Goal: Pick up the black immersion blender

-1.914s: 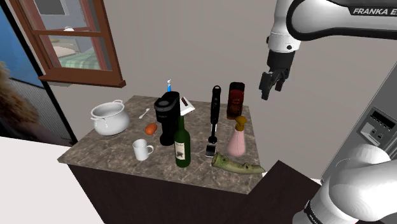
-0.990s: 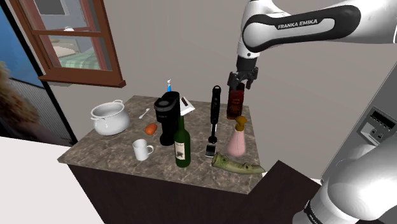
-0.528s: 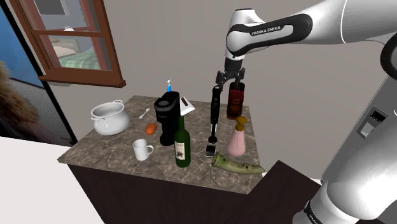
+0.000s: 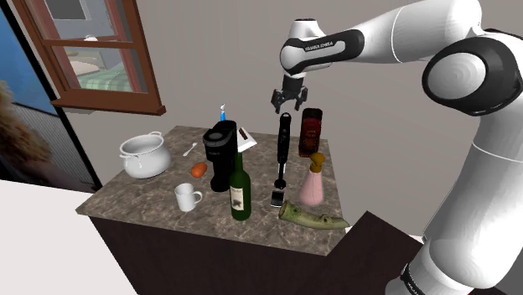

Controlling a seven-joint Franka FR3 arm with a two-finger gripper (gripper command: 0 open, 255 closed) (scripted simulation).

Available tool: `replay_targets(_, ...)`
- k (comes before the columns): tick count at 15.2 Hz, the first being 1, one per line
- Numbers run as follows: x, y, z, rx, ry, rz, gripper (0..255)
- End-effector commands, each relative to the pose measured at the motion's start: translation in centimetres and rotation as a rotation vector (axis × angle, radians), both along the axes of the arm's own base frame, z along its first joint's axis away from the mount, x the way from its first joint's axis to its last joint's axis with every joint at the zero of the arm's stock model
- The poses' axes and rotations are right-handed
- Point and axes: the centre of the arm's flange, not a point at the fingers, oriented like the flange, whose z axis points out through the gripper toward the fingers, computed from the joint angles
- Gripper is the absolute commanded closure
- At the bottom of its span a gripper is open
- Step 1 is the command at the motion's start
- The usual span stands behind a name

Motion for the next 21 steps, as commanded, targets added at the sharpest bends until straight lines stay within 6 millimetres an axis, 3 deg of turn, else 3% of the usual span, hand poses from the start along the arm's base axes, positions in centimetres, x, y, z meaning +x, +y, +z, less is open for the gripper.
replay_targets(1,0.8,-0.3,-0.7,0.001,-0.006,-0.007,0)
replay_targets(7,0.8,-0.3,-4.2,0.001,-0.006,-0.007,0)
replay_targets(9,0.8,-0.3,-4.2,0.001,-0.006,-0.007,0)
replay_targets(10,0.8,-0.2,-4.2,0.001,-0.006,-0.007,255)
replay_targets(19,0.8,-0.3,-4.2,0.001,-0.006,-0.007,255)
replay_targets(21,0.8,-0.3,-3.1,0.001,-0.006,-0.007,255)
